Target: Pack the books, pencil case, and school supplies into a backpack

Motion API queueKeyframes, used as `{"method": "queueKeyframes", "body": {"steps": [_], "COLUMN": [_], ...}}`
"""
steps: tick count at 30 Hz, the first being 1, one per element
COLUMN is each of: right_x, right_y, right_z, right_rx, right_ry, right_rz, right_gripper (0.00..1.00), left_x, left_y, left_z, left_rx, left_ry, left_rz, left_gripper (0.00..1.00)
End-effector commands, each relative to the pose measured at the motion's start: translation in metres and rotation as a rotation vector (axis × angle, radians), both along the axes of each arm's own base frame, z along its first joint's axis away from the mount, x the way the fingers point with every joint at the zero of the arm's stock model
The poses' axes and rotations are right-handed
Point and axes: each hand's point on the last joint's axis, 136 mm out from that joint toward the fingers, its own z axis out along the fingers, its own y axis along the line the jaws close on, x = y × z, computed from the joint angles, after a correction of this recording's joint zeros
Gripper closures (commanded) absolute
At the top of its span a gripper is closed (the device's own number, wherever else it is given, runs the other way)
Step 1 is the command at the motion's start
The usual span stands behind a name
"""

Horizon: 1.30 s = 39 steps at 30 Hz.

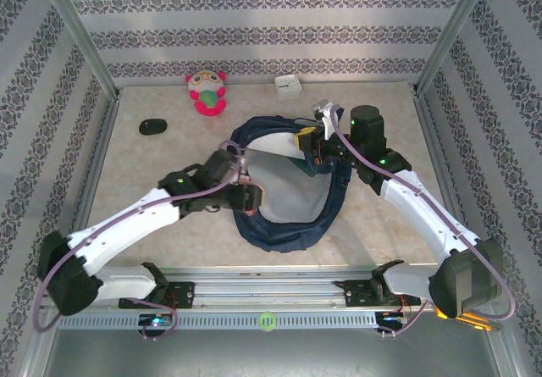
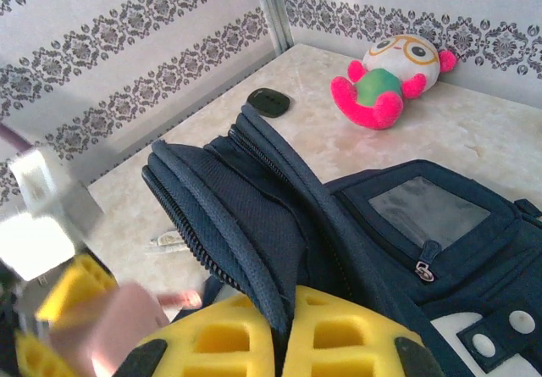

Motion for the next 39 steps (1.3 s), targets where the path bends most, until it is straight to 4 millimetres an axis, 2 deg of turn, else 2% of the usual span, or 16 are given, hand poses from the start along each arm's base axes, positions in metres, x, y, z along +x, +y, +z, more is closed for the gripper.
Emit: {"method": "queueKeyframes", "body": {"steps": [1, 6, 12, 14, 15, 18, 21, 24, 27, 32, 35, 39], "right_x": [0.004, 0.002, 0.000, -0.001, -0.001, -0.003, -0.004, -0.006, -0.012, -0.029, -0.038, -0.051], "right_y": [0.002, 0.003, 0.002, 0.002, 0.002, 0.001, 0.001, 0.001, 0.002, 0.003, 0.004, 0.010], "right_z": [0.052, 0.051, 0.052, 0.053, 0.052, 0.052, 0.051, 0.050, 0.048, 0.035, 0.030, 0.016], "right_rx": [0.078, 0.084, 0.084, 0.085, 0.086, 0.084, 0.080, 0.078, 0.063, 0.005, -0.020, -0.080], "right_ry": [-0.163, -0.155, -0.161, -0.162, -0.158, -0.162, -0.158, -0.155, -0.160, -0.165, -0.174, -0.196], "right_rz": [0.015, 0.026, 0.025, 0.025, 0.024, 0.024, 0.029, 0.037, 0.049, 0.106, 0.143, 0.218], "right_gripper": [1.00, 1.00, 1.00, 1.00, 1.00, 1.00, 1.00, 1.00, 1.00, 1.00, 1.00, 1.00], "left_x": [0.024, 0.045, 0.061, 0.070, 0.072, 0.071, 0.067, 0.066, 0.065, 0.066, 0.065, 0.063], "left_y": [-0.042, -0.074, -0.088, -0.093, -0.091, -0.089, -0.079, -0.053, -0.014, 0.077, 0.119, 0.145], "left_z": [0.027, 0.009, -0.001, -0.008, -0.007, 0.007, 0.022, 0.035, 0.051, 0.071, 0.076, 0.077], "left_rx": [-0.063, -0.025, 0.003, 0.032, 0.047, 0.031, -0.013, -0.025, -0.049, -0.073, -0.057, -0.019], "left_ry": [-0.117, -0.124, -0.133, -0.143, -0.152, -0.190, -0.210, -0.221, -0.243, -0.296, -0.325, -0.328], "left_rz": [-0.035, -0.081, -0.097, -0.101, -0.095, -0.116, -0.106, -0.045, 0.048, 0.289, 0.379, 0.415], "left_gripper": [0.48, 0.46, 0.43, 0.19, 0.14, 0.03, 0.00, 0.00, 0.00, 0.00, 0.01, 0.01]}}
